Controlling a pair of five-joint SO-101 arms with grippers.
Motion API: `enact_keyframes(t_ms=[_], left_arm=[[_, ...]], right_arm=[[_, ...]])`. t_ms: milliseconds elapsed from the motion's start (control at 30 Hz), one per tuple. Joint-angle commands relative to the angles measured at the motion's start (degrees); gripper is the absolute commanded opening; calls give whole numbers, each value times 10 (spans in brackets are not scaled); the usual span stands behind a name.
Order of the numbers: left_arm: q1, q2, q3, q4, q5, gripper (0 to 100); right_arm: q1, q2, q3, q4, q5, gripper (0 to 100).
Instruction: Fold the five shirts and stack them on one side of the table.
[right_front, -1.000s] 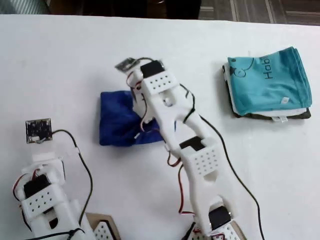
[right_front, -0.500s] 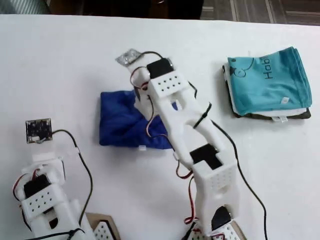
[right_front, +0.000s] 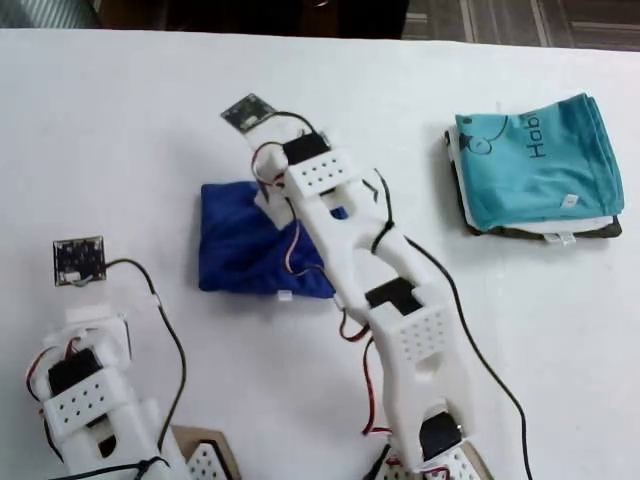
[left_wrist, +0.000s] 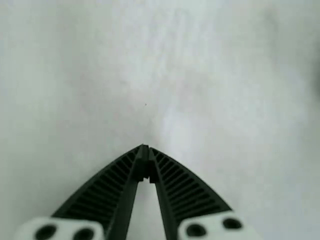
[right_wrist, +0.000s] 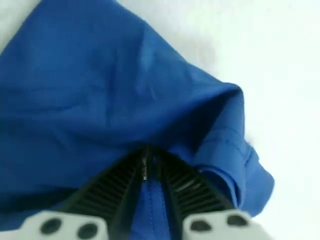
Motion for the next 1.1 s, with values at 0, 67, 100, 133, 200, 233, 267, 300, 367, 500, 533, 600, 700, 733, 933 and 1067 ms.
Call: enact_keyframes(t_ms=[0,67,100,133,200,233,267,300,367,500,533,600,700,733,933,1067], left_arm=[[5,-5,-2,-11,4,27],[5,-5,-2,-11,4,27],[5,-5,-2,-11,4,27],[5,-5,-2,-11,4,27],[5,-5,-2,-11,4,27],[5,-5,-2,-11,4,27],[5,-5,-2,-11,4,27],[5,-5,-2,-11,4,27],[5,-5,-2,-11,4,27],[5,-5,-2,-11,4,27],[5,-5,-2,-11,4,27],[5,-5,-2,-11,4,27],[5,-5,-2,-11,4,27],[5,-5,-2,-11,4,27],[5,-5,-1,-11,4,27],[5,-5,-1,-11,4,27]], right_arm=[[-2,-8,-6,7,1,21],[-2,-8,-7,30,1,21],[-2,-8,-7,44,1,21],[-2,-7,-7,58,1,21],[-1,-4,-7,78,1,21],[-1,-5,-7,86,1,21],[2,-8,-6,90,1,21],[5,-9,-7,93,1,21],[8,-16,-9,96,1,21],[6,-34,-8,127,1,21],[6,-36,-8,136,1,21],[7,-41,-8,152,1,21],[12,-51,-7,176,2,21],[14,-55,-7,184,2,21],[17,-80,-6,240,2,21],[12,-95,-4,258,19,21]])
